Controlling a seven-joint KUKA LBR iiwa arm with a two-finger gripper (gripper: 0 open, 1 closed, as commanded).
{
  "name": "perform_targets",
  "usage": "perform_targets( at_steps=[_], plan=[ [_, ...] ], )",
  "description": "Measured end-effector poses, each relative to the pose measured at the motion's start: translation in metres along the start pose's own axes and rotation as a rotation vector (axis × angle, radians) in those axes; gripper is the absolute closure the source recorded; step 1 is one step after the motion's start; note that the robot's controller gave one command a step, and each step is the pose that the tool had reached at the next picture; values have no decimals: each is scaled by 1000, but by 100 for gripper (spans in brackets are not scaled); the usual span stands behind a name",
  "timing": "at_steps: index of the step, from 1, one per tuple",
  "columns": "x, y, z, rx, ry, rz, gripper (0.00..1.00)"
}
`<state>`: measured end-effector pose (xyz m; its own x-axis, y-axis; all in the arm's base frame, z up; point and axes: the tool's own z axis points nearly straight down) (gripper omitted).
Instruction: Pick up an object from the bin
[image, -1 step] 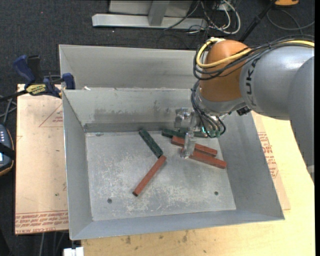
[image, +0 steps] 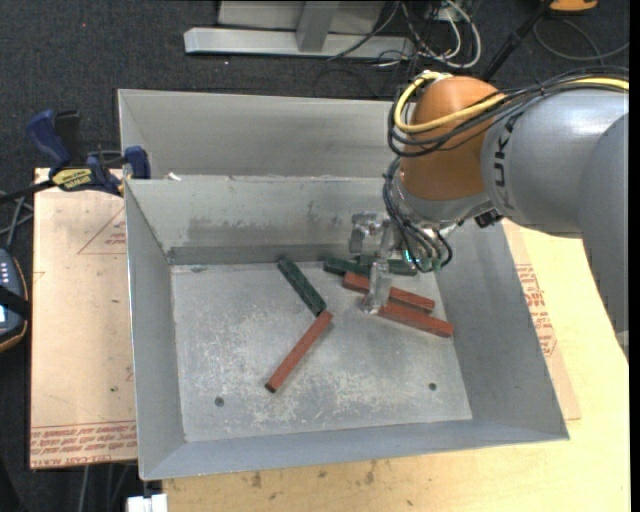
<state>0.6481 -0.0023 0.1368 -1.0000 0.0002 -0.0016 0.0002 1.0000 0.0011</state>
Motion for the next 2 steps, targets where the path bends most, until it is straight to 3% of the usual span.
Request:
perform_targets(
  at_steps=[1,2],
  plan=[
    [2,-61,62,1,-9,63,100],
    [2,-61,62,1,-9,63,100]
  ],
)
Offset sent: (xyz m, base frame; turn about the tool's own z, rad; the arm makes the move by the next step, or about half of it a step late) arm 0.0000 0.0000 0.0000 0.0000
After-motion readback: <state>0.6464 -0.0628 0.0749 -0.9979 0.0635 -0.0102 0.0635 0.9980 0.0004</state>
